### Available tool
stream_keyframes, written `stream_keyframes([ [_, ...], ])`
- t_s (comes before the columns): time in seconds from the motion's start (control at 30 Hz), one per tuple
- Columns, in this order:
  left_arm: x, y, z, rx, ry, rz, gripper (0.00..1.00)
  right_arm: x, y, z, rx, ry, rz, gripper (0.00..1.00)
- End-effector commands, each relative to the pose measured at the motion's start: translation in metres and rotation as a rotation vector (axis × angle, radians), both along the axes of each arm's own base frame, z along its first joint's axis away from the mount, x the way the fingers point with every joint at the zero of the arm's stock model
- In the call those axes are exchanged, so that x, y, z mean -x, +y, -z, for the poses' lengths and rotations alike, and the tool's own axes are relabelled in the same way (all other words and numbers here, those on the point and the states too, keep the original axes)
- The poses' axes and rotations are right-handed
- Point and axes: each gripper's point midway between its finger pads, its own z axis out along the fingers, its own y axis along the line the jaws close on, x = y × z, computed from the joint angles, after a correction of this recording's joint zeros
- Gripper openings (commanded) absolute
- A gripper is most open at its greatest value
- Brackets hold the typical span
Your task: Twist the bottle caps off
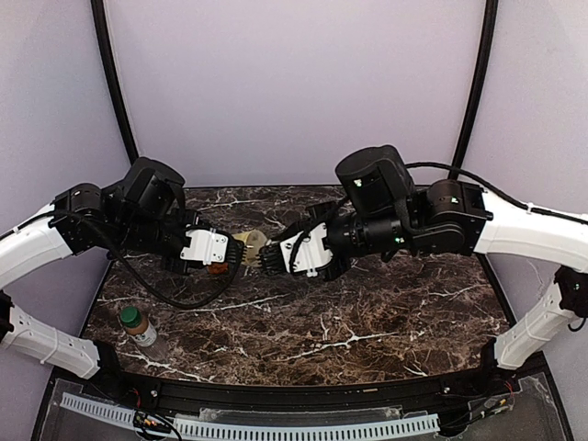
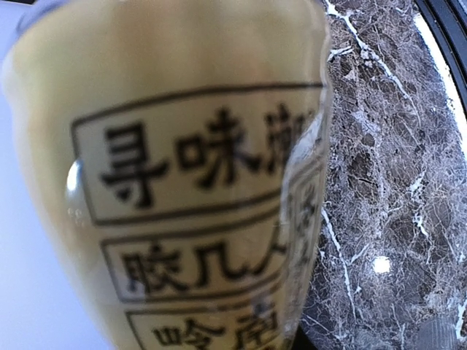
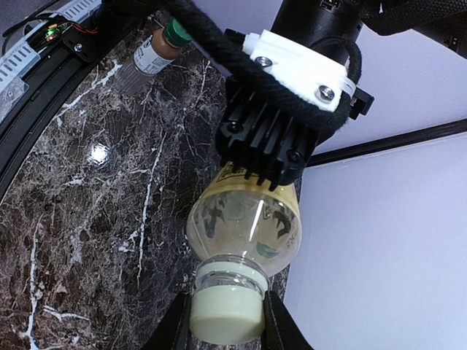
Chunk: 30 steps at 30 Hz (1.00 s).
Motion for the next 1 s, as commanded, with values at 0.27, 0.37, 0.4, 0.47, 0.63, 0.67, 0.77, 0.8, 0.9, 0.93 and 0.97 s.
stream_keyframes([
  [0.27,0.008,0.017,0.013,-0.069,0.027,-0.006,0.19,-0.001,-0.059,-0.07,-0.272,-0.042,0.132,0.0],
  [0.37,0.003,0.016,0.008,-0.048,0.002,-0.026,0.19,-0.046,-0.086,-0.074,-0.364,0.083,0.388,0.0],
  [0.4,-0.001,0.015,0.003,-0.031,-0.017,-0.041,0.2,-0.069,-0.101,-0.071,-0.405,0.15,0.511,0.0],
  [0.47,-0.007,0.012,-0.006,-0.001,-0.045,-0.066,0.2,-0.113,-0.14,-0.051,-0.455,0.308,0.74,0.0],
  [0.63,-0.024,0.007,-0.042,0.126,-0.103,-0.148,0.21,-0.178,-0.251,0.061,-0.414,0.721,1.326,0.0],
  [0.67,-0.027,0.008,-0.047,0.156,-0.093,-0.179,0.21,-0.178,-0.261,0.088,-0.387,0.83,1.414,0.0],
  [0.77,-0.035,0.01,-0.074,0.287,-0.052,-0.252,0.22,-0.164,-0.272,0.158,-0.26,1.116,1.528,0.0],
  [0.8,-0.036,0.011,-0.078,0.31,-0.037,-0.266,0.22,-0.159,-0.276,0.178,-0.217,1.173,1.562,0.0],
  [0.9,-0.035,0.013,-0.095,0.417,0.044,-0.31,0.24,-0.147,-0.288,0.226,-0.098,1.24,1.673,0.0],
  [0.93,-0.035,0.013,-0.098,0.434,0.059,-0.315,0.25,-0.144,-0.294,0.241,-0.056,1.242,1.716,0.0],
  [0.97,-0.034,0.015,-0.102,0.461,0.08,-0.323,0.25,-0.141,-0.298,0.251,-0.023,1.237,1.747,0.0],
])
